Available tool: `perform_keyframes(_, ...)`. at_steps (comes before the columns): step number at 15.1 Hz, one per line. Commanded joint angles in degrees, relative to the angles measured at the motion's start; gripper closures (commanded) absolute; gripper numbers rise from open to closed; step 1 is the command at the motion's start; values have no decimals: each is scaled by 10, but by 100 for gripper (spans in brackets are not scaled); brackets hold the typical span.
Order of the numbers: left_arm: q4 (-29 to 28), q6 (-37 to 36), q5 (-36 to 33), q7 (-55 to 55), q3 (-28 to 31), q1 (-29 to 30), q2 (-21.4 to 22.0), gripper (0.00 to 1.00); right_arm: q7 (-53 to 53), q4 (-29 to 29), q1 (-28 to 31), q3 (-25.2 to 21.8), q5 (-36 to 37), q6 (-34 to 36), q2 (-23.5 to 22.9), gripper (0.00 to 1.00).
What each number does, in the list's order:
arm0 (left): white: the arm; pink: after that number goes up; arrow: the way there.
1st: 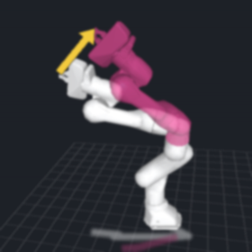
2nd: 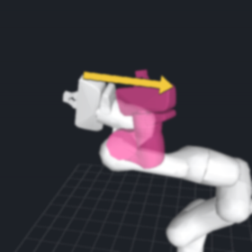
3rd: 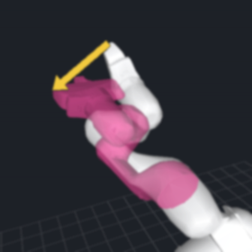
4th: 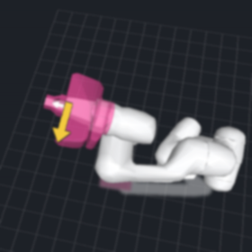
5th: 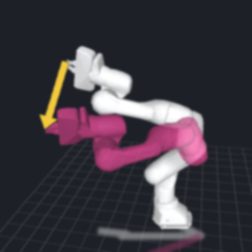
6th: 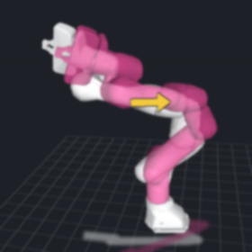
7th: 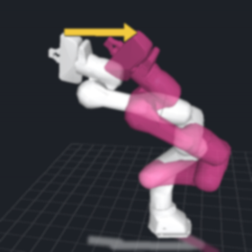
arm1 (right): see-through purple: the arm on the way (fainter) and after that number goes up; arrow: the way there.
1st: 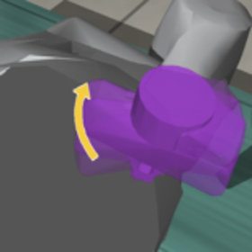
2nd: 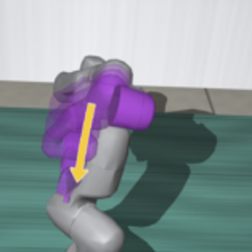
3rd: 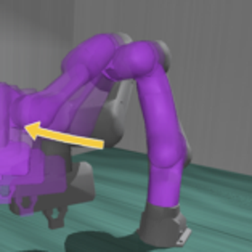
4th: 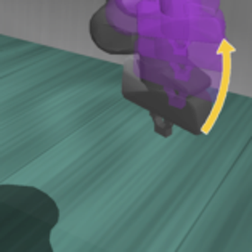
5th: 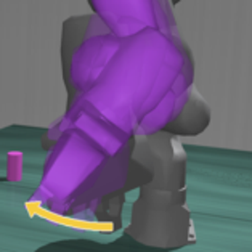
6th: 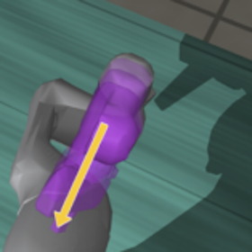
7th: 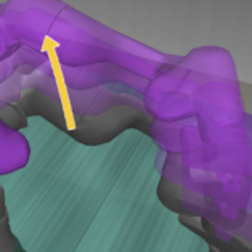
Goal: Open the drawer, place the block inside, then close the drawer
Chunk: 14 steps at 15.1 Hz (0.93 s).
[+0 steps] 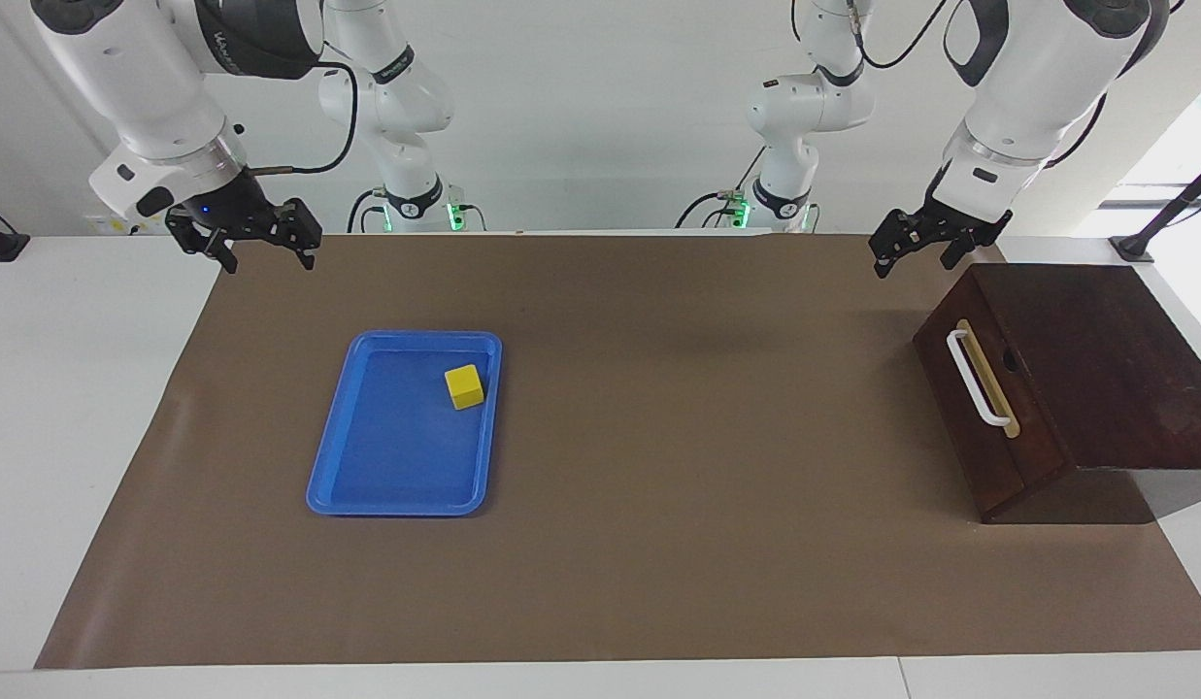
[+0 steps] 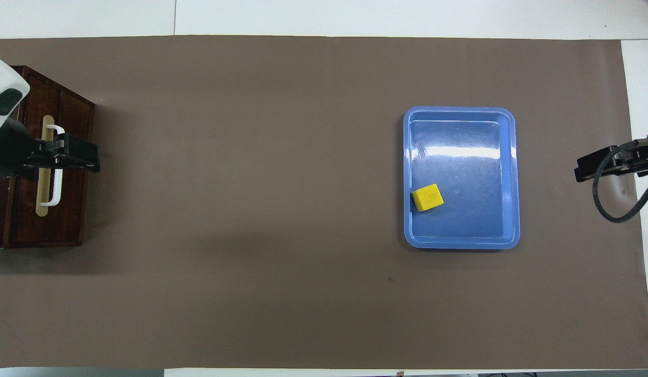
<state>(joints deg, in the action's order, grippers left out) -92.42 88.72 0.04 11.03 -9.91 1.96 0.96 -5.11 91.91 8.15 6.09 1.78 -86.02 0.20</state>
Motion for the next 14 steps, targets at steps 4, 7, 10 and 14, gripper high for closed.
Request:
perform_keyframes(4,-18,-3,9,-4,2,3,19,0,-12,3,9,6,3,-10,5,0)
perform_keyframes(7,-18,-3,9,-4,2,3,18,0,-16,4,10,5,1,-19,5,0)
perform_keyframes(10,-18,-3,8,-4,2,3,18,0,-11,11,11,4,-3,-8,8,0)
perform_keyframes(14,-18,-3,9,-4,2,3,19,0,131,91,31,1,-77,-41,42,0)
